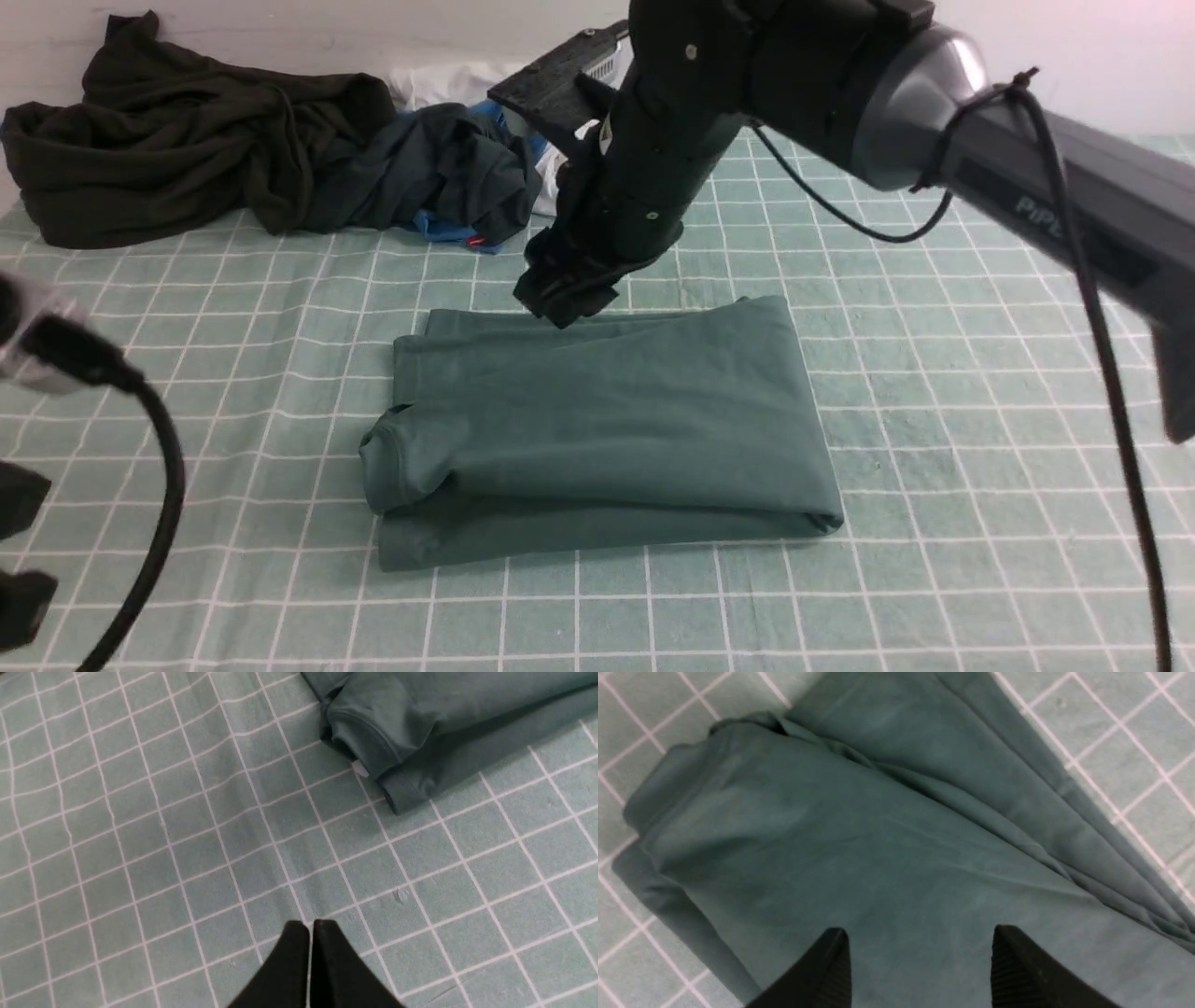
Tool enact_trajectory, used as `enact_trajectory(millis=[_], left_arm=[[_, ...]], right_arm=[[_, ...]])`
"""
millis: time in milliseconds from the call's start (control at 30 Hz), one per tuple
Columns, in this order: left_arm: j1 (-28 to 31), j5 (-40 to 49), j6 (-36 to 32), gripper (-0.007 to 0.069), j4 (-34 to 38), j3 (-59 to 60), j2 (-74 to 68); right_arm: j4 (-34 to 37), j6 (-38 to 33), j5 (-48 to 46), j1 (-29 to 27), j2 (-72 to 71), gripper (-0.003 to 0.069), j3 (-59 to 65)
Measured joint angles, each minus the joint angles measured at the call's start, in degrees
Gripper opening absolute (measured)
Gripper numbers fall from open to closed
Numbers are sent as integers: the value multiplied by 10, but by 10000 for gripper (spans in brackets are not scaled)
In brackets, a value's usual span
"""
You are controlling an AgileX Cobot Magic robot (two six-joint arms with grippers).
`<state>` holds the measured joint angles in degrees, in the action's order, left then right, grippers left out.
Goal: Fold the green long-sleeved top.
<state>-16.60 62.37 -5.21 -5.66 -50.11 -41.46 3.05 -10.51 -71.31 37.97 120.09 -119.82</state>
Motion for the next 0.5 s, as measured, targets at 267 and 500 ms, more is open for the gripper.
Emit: enact_trajectory(millis=[267,500], left_arm=[[0,-51,52,-3,-1,152,224],[0,-66,64,-3,-1,217,338]], right_arm=[[19,-10,-1,1,-222,160,196],[20,-4,125,1,-476,-1,432]])
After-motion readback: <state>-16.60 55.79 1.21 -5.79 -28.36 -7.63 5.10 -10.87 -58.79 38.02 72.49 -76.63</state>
